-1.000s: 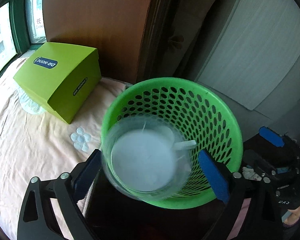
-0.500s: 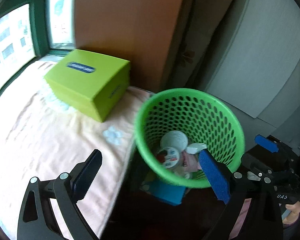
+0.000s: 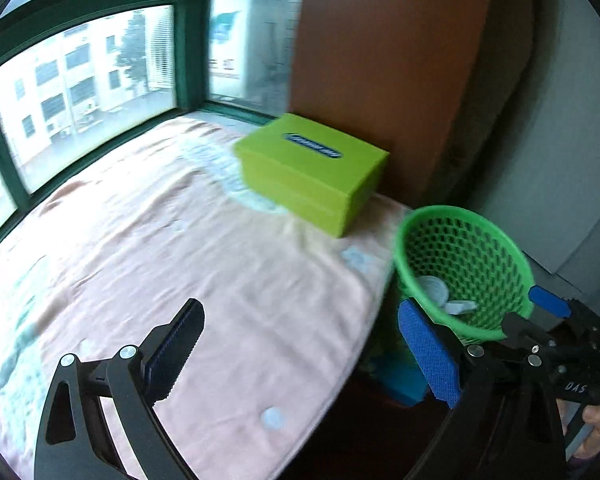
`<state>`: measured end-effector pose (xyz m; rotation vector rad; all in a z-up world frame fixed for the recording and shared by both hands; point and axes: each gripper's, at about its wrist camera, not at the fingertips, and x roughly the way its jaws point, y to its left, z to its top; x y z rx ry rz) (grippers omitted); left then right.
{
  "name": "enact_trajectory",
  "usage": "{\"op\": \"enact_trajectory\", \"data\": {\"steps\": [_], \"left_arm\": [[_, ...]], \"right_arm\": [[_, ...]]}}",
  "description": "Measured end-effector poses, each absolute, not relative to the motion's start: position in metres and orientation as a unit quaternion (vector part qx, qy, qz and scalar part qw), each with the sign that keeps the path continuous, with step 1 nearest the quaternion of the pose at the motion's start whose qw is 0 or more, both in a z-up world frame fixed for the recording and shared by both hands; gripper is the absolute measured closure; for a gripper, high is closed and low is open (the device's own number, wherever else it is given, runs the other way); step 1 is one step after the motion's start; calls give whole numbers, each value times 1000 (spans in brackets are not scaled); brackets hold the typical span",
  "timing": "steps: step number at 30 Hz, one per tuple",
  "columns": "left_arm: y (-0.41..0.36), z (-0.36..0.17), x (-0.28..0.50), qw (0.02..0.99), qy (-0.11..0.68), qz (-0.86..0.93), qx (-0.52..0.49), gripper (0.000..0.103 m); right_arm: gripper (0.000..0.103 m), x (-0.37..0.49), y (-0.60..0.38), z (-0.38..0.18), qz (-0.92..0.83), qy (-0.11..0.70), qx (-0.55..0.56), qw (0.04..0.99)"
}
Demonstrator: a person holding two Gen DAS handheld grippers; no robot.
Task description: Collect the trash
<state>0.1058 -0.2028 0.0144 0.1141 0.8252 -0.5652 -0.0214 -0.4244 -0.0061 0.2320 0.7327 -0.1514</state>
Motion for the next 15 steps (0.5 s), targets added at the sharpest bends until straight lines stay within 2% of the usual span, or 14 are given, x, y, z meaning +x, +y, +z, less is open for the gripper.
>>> {"op": "enact_trajectory", "data": {"steps": [15], "left_arm": [[-96,16,87,911,375,-171,27,8]], "right_arm": [[5,2,-364,-4,-38,362,117,924]]}}
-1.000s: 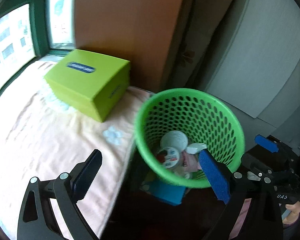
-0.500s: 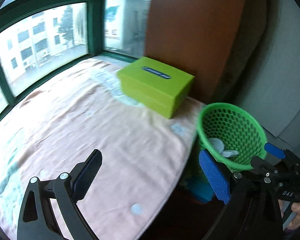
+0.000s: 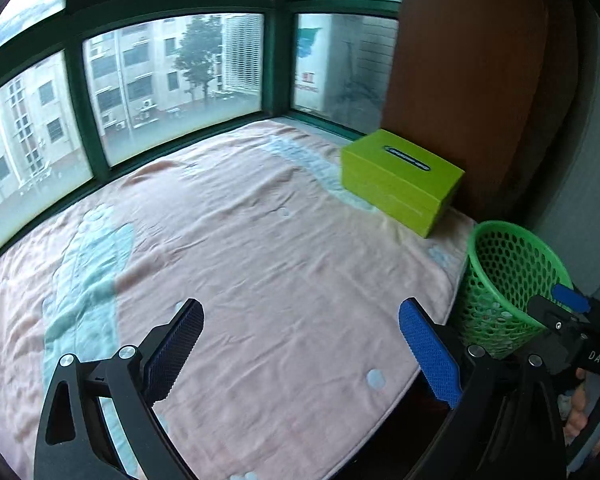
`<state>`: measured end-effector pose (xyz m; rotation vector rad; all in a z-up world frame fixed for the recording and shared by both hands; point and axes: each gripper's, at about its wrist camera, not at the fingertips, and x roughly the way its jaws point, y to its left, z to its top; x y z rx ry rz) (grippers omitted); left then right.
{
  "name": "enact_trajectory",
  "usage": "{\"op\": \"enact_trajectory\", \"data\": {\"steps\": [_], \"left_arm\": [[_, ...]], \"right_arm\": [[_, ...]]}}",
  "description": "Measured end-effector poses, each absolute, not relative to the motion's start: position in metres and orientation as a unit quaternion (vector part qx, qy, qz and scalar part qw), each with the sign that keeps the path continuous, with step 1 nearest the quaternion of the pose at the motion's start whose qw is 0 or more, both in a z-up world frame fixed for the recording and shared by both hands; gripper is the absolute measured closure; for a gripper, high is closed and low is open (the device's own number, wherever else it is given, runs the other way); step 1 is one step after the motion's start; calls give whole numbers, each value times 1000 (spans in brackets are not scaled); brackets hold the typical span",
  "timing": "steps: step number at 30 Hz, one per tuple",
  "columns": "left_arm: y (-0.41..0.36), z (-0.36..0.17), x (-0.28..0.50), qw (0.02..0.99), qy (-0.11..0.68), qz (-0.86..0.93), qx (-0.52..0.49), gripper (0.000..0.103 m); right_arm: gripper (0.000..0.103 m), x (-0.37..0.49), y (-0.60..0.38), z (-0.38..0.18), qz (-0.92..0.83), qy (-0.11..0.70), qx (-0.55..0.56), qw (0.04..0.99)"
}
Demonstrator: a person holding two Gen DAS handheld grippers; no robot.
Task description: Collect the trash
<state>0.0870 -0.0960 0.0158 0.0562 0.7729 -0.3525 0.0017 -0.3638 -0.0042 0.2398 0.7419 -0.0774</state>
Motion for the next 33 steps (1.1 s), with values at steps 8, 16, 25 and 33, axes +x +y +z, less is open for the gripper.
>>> {"op": "enact_trajectory", "data": {"steps": [8,16,25,33], "left_arm": [[-55,11,82,918,376,-125,-1,8],[-35,9,77,926,368,-87,-8,8],[-22,5,80,927,368,-70,-10,8],[-9,3,83,926,373,-59,-5,8]], "right_arm": [[5,5,-340,-2,-25,360,98,928],[5,10,-332,-2,-20,355,103,929],[5,13,-333,-4,-24,359,99,928],[5,18,-327,-6,-23,362,95,927]]}}
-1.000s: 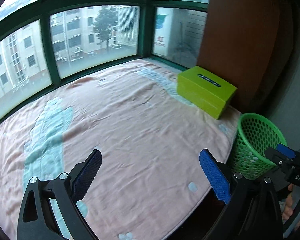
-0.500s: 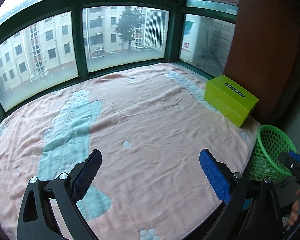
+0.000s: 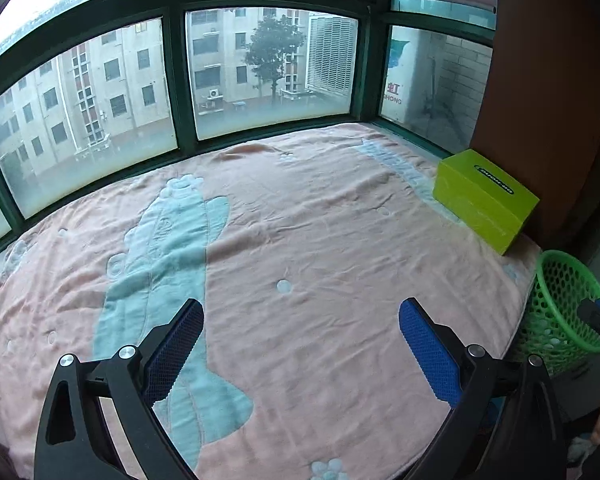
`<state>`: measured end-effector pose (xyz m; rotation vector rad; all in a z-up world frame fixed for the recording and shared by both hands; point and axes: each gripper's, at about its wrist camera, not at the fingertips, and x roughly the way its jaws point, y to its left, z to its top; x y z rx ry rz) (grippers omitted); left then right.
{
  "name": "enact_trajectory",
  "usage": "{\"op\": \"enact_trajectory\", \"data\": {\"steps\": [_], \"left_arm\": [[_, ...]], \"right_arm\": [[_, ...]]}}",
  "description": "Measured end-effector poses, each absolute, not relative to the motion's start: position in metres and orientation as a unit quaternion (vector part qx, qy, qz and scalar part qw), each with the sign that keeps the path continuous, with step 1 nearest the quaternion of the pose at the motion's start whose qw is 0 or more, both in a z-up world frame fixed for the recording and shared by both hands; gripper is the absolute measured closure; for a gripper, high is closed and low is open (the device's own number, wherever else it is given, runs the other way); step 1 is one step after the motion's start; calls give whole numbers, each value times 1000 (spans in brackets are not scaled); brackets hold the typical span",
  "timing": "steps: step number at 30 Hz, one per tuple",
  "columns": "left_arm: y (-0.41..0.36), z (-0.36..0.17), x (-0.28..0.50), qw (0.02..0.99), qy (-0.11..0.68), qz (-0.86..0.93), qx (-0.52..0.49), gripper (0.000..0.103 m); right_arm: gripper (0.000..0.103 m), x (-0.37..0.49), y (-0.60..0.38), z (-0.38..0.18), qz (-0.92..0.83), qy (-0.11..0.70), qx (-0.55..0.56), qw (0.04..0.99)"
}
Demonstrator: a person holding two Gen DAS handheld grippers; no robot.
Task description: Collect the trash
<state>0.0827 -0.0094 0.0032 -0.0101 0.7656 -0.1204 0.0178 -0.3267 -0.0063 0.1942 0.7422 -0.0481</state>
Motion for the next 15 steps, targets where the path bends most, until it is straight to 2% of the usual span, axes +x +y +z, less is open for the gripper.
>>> {"op": "enact_trajectory", "data": {"steps": [4,15], "left_arm": [[-3,-1,83,922,383,-56,-26,8],[-5,-4,71,921,386,-49,-3,8]], "right_arm": [[5,18,-319,-7,-21,363,81,928],[5,14,-313,-4,-19,359,78,930]]}}
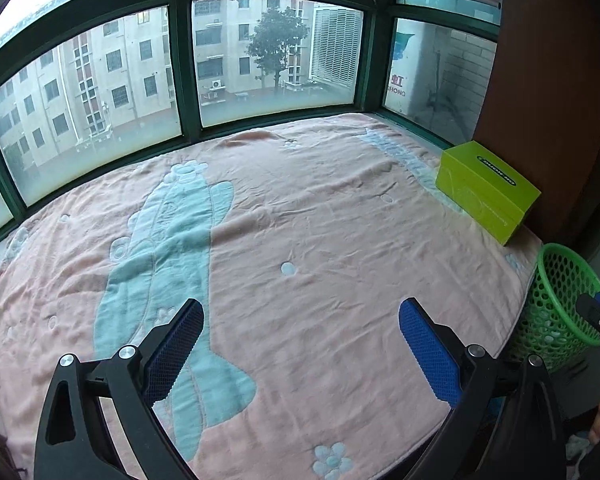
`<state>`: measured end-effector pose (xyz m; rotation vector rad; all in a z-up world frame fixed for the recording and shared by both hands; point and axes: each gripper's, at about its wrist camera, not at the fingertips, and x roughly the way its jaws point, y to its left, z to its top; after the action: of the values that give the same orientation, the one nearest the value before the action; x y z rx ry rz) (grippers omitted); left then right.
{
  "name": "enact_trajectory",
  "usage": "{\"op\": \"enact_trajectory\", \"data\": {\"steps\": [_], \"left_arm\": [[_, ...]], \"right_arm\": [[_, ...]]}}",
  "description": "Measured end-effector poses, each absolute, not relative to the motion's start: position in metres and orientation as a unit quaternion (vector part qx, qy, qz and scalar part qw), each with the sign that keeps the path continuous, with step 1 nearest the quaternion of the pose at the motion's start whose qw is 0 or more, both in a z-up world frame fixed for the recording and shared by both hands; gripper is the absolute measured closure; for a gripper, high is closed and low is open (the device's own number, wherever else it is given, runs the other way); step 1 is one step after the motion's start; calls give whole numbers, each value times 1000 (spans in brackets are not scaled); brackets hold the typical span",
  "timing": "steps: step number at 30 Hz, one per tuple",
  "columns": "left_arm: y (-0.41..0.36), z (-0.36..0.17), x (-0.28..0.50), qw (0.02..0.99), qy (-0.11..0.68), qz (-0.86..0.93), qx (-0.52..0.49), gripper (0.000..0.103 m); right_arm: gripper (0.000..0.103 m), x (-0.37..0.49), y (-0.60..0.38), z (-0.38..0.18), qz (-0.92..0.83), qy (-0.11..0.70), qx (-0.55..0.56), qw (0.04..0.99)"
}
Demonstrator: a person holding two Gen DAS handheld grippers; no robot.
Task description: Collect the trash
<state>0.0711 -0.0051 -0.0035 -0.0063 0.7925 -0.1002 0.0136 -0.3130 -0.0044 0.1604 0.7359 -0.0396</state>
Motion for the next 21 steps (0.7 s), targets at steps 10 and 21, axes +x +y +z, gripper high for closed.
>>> {"op": "enact_trajectory", "data": {"steps": [10,21], "left_arm": [[-10,-6,63,922,384,-42,12,8],[-6,-6,61,923,383,-36,9,8]], "right_arm": [[5,12,-299,-5,-20,358,57,932],[5,17,-282,-8,-5,361,46,931]]}}
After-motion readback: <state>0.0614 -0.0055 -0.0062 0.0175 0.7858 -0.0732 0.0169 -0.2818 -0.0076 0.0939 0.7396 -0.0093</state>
